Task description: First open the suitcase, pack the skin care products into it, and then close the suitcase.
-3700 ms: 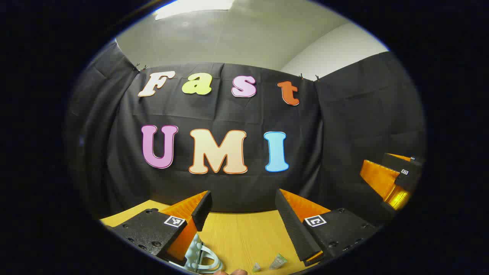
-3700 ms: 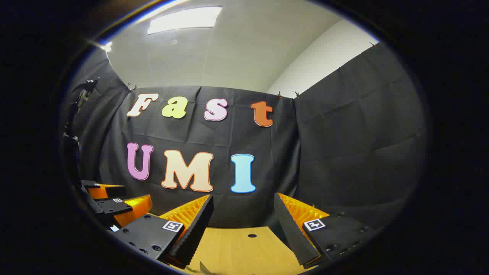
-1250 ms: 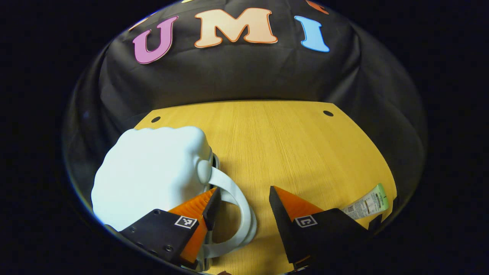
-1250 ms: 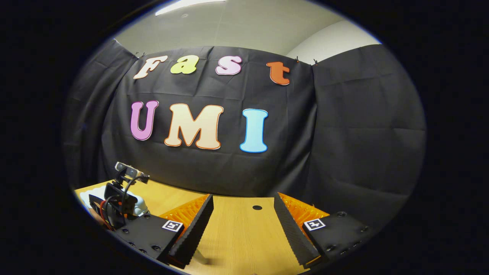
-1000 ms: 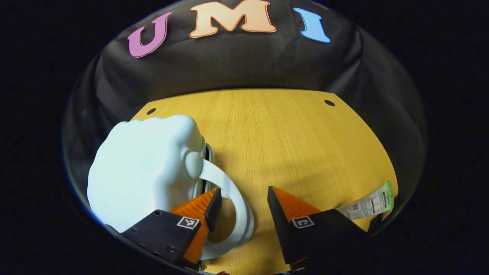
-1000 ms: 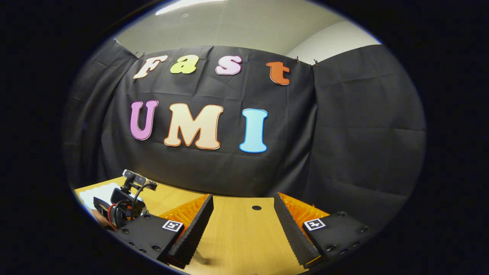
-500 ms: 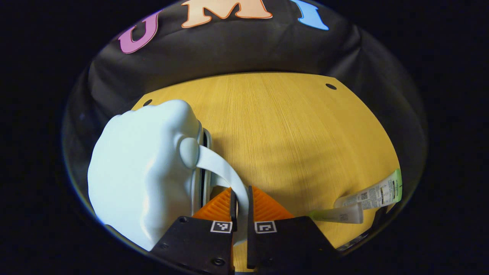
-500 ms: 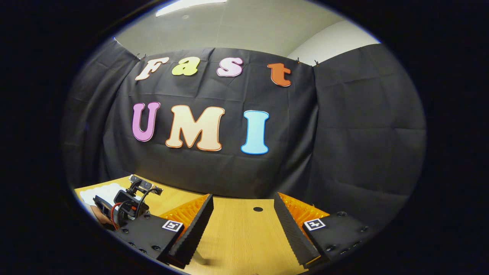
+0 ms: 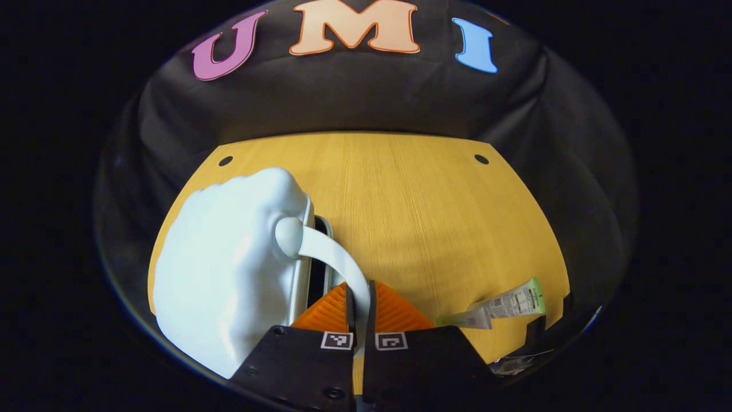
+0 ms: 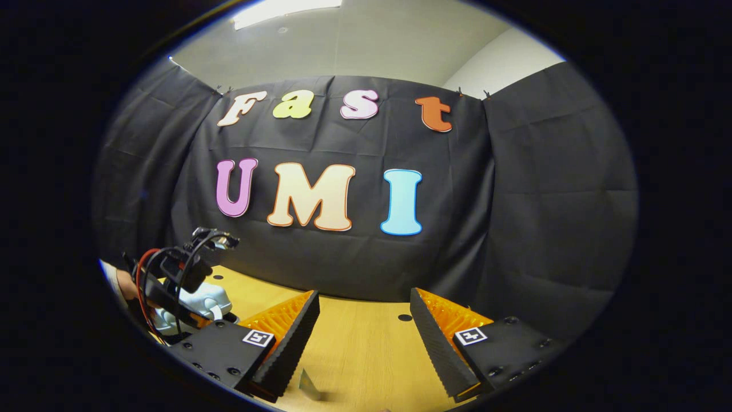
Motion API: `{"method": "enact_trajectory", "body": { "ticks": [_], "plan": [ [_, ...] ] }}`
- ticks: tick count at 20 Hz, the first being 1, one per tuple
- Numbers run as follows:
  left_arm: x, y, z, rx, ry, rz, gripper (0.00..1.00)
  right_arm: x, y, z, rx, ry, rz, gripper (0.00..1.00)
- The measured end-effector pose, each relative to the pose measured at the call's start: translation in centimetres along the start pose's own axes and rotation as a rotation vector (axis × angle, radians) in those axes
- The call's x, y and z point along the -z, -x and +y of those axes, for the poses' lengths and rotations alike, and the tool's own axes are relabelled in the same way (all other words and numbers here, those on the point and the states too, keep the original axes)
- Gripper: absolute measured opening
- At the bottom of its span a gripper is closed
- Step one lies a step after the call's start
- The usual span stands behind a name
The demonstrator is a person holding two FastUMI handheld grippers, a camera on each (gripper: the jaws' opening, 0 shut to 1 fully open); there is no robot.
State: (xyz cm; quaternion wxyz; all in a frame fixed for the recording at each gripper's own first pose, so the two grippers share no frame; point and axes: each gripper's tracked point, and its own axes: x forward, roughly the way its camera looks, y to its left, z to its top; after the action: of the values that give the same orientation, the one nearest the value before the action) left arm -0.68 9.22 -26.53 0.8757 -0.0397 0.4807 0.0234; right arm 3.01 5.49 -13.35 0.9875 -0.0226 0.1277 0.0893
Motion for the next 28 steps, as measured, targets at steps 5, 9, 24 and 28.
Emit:
{"method": "enact_trajectory", "body": {
  "ticks": [5, 9, 24, 28],
  "plan": [
    [-3.7, 3.8, 2.8, 0.005, -0.002, -0.052, 0.00, -0.1, 0.3, 0.7, -0.007, -0.048, -0.026, 0.98],
    [-6.6, 7.0, 6.9, 0.001, 0.018, -0.145, 0.00, 0.0, 0.4, 1.0, -0.001, -0.056, -0.033, 0.98],
    [-10.9, 11.2, 23.4, -0.039, -0.025, -0.344, 0.00, 0.0, -3.4, 6.5, 0.083, -0.046, -0.035, 0.98],
    [-11.1, 11.0, 28.4, -0.046, 0.019, -0.354, 0.00, -0.9, -4.4, 8.7, 0.106, -0.030, -0.062, 0.98]
  ]
}}
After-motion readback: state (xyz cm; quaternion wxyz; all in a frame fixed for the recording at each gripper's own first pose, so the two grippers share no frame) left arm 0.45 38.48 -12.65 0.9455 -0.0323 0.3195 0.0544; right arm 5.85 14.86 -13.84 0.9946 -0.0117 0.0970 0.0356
